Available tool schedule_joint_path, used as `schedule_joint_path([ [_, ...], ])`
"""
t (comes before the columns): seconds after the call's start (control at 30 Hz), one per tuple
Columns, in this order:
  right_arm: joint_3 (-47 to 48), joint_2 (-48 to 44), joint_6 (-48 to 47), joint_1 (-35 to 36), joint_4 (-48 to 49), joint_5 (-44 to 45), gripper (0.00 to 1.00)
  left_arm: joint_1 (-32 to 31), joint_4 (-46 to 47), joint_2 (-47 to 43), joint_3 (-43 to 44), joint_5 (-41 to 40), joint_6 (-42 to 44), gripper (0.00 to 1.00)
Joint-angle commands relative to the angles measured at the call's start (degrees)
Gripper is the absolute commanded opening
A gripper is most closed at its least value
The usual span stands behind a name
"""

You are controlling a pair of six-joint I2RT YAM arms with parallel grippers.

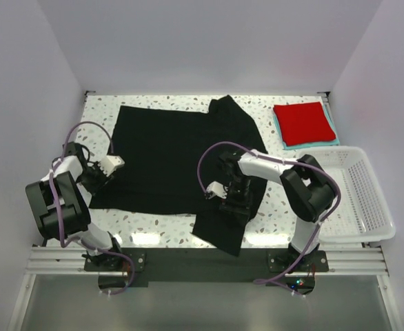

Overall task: Fold and stack the t-shirts
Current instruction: Flatten the tshirt out

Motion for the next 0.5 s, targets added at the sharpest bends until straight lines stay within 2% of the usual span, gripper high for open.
schedule_joint_path([
  [0.0,5.71,-1.69,-3.77,-1.49,-9.81,-11.83,0.6,1.41,-9.08,-2.51,-1.71,-1.08,6.66,0.41],
  [0.1,11.51,-1.96,-1.85,-6.14,-8.95,-12.46,0.61,1.41,-12.78,-4.36,2.32,4.9,5.71,0.46],
  [0.13,14.13,-0.74,-0.88,-9.72,-8.24,-12.19,0.61,1.41,-13.48,-4.36,3.56,7.52,4.91,0.46],
  [0.2,16.78,1.02,2.63,-13.17,-5.44,-9.05,0.58,1.23,-13.22,-4.02,7.15,9.82,2.29,0.47],
  [0.37,25.75,5.59,11.76,-20.47,3.61,0.45,0.52,-2.71,-6.11,0.28,14.89,10.72,-7.73,0.49],
  [0.4,27.15,6.12,13.35,-20.91,7.28,2.47,0.43,-4.72,-4.88,1.43,16.22,10.28,-11.84,0.49],
  [0.47,31.46,8.4,17.91,-22.14,10.82,6.51,0.33,-6.49,-1.28,4.77,20.33,10.1,-15.82,0.48],
])
